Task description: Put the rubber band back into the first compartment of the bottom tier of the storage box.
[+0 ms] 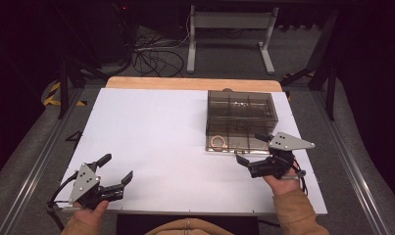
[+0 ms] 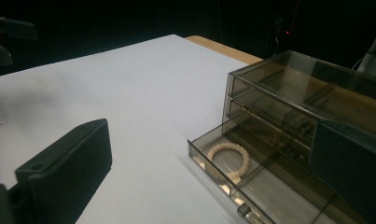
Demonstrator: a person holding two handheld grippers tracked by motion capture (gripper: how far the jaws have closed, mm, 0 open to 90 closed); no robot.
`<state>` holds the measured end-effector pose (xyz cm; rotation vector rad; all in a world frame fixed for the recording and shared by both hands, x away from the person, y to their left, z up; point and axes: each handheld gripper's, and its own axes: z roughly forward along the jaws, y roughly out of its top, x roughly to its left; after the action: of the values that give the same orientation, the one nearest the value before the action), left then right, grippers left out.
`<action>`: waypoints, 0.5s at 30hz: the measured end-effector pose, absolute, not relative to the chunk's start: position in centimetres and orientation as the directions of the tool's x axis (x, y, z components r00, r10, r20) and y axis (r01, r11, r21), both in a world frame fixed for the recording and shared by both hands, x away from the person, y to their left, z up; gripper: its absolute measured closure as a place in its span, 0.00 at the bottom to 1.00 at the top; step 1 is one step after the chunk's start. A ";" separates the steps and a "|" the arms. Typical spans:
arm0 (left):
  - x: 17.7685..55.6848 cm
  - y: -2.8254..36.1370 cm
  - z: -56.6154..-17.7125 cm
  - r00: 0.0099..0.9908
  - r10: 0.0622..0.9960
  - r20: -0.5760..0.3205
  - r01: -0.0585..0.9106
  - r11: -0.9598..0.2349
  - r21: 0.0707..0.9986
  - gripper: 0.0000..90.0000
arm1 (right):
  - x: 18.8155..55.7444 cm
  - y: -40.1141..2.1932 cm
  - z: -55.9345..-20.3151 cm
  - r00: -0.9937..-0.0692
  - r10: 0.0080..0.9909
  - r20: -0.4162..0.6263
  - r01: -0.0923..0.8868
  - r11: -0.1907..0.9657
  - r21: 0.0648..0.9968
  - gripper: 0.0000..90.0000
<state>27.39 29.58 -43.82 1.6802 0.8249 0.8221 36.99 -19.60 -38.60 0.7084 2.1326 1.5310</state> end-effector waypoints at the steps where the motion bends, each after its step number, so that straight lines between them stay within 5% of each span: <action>1: 27.4 29.6 -43.8 0.527 0.841 0.122 0.125 -0.219 0.968 0.15 | 37.0 -19.6 -38.6 -0.782 0.622 -0.041 0.160 0.264 0.951 0.00; 15: 27.4 29.6 -43.8 0.530 0.837 0.132 0.120 -0.228 0.966 0.14 | 35.7 -22.6 -42.7 -0.753 0.658 -0.028 0.183 0.249 0.951 0.00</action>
<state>27.38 29.64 -43.79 1.6868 0.8156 0.8275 35.73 -22.64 -42.73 0.7658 2.1046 1.5145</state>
